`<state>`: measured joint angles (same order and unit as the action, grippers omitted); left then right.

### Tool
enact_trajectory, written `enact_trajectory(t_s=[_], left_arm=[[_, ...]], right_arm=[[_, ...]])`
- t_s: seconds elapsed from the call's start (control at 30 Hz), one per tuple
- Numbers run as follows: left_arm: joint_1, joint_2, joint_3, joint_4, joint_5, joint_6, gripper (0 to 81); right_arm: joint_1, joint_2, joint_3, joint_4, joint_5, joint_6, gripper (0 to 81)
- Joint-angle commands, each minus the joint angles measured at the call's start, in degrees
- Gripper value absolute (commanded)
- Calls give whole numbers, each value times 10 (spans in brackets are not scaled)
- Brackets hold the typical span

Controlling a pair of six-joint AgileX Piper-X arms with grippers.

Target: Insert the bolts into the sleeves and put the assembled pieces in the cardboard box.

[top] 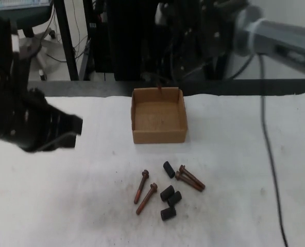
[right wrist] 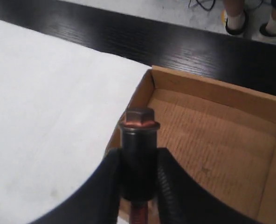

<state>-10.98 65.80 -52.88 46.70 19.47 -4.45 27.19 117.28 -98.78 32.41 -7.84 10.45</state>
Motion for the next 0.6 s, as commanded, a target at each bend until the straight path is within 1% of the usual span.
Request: enact_trajectory(t_s=[0.0, 0.17, 0.5, 0.53, 0.57], left_arm=[[0, -6, -3, 66, -14, 20, 3], [0, -6, -3, 71, -14, 20, 3], [0, -6, -3, 62, -14, 20, 3], [0, -6, -3, 62, -14, 20, 3], [0, -6, -3, 62, -14, 20, 3]], right_arm=[[-12, 50, -55, 30, 7, -2, 8], [-25, 110, -113, 54, 7, 16, 8], [-33, 127, -118, 58, 2, 13, 8], [-33, 127, -118, 55, 2, 3, 3], [-33, 127, -118, 51, -2, -13, 16]])
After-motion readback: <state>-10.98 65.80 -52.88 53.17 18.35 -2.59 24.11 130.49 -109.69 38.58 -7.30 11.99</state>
